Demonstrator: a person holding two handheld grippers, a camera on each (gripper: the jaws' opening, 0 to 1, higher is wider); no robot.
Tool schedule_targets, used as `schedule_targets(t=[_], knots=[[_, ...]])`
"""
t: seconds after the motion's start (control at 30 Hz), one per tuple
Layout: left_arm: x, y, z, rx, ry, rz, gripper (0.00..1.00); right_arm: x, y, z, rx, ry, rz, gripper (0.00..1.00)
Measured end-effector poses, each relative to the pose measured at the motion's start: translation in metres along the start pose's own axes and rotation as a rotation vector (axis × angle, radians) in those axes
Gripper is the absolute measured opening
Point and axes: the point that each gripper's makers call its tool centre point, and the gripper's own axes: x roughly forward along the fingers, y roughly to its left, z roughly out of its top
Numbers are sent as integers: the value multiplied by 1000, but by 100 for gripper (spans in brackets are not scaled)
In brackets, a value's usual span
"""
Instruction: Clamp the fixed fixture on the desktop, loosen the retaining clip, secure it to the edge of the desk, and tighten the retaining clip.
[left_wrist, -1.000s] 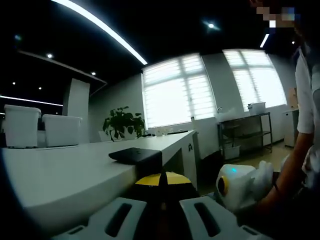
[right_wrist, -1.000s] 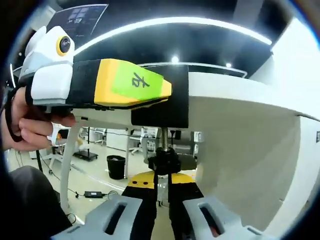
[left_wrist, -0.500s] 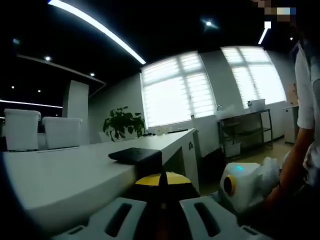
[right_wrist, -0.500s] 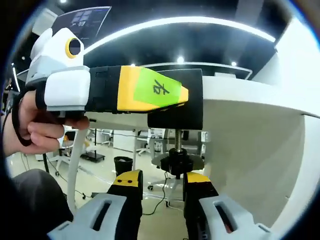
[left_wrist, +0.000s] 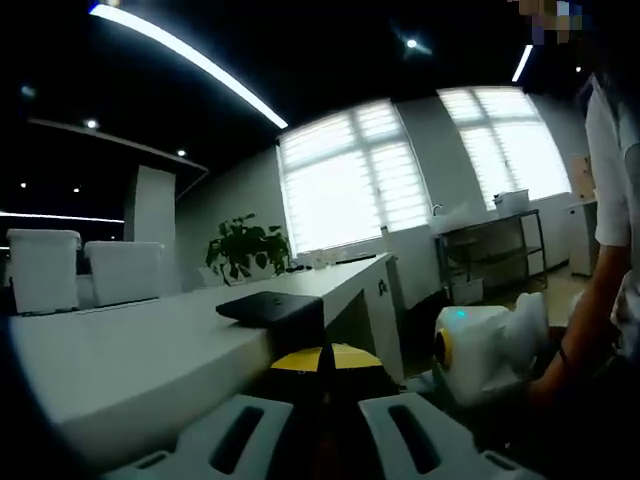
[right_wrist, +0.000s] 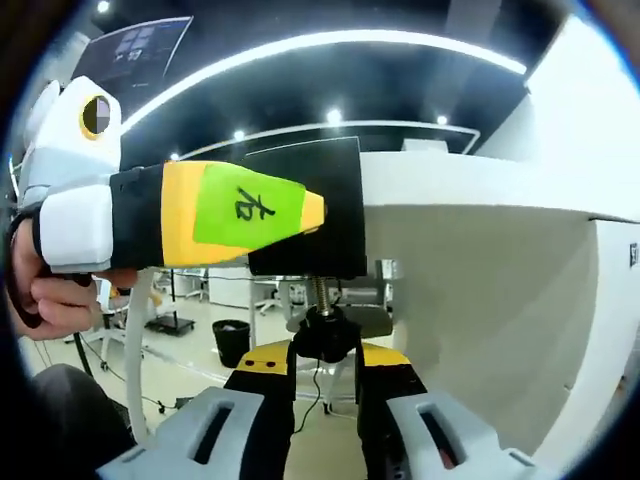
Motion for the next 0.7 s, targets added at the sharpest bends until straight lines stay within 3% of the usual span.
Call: schedule_targets(t=[0.43,0.53,0.7], knots=[[0,0,-1,21,3,0,3,-2,2,-1,-48,-5,41,18],[0,0,-1,28,5,-2,3,-1,3,-1,-36,-8,93,18],[0,0,-9,38,31,-8,3,3,8,0,-24,-12,246,18]])
